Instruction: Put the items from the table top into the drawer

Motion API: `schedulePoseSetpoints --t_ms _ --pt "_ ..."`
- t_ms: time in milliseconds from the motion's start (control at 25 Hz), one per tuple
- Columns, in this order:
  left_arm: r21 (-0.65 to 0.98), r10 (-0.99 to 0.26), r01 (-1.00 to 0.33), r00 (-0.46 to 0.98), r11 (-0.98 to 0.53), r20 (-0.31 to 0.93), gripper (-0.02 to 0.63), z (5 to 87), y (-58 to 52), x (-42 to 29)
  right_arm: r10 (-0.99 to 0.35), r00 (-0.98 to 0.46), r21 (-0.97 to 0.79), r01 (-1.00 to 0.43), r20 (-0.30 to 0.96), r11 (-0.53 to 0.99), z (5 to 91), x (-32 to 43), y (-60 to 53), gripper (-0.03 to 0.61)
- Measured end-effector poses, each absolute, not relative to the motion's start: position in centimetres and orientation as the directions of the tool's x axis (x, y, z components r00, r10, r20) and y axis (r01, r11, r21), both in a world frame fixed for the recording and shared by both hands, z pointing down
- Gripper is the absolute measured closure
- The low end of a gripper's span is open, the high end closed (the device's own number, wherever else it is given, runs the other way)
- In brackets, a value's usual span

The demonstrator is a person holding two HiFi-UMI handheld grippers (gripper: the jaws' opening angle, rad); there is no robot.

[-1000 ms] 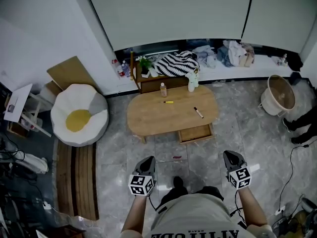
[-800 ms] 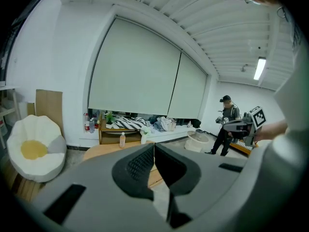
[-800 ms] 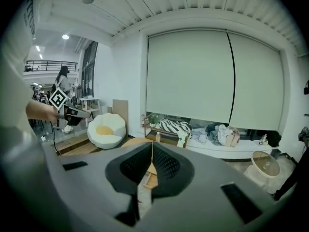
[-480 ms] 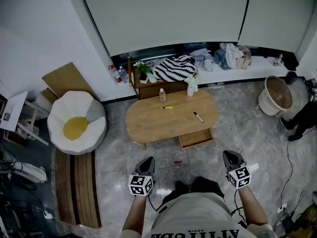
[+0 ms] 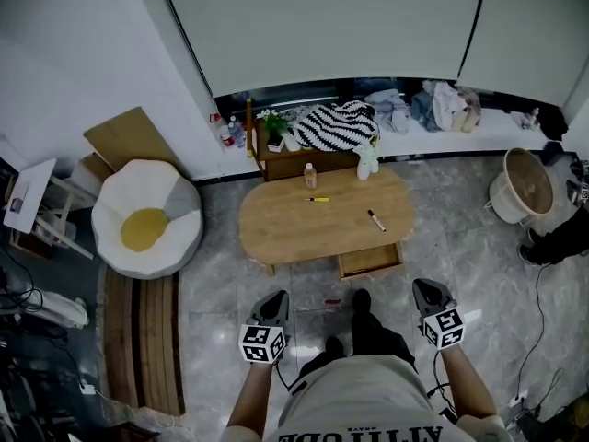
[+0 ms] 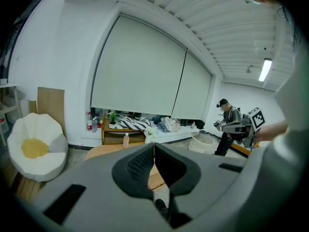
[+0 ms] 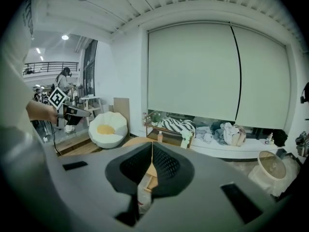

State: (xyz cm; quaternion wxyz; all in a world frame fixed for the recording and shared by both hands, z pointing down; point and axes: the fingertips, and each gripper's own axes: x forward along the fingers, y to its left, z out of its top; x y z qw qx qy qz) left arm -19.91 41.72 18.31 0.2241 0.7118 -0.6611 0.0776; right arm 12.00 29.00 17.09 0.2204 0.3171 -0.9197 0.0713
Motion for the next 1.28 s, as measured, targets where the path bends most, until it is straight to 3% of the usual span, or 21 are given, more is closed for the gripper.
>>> schedulePoseSetpoints --t_ms 800,1280 --pt "0.221 -0.884 -0.973 0.040 0.073 0.467 0.592 21.9 27.0 -18.3 -0.351 -0.749 -0.068 -0.464 0.561 0.883 23.8 8.5 10.8 0.557" --pt "0.255 -0.839 -0.958 0.034 0.127 0.543 0.592 27.7 19.5 -18.1 -0.247 -0.727 -0.134 -0.423 0.640 0.896 32.5 6.6 1.7 0.557"
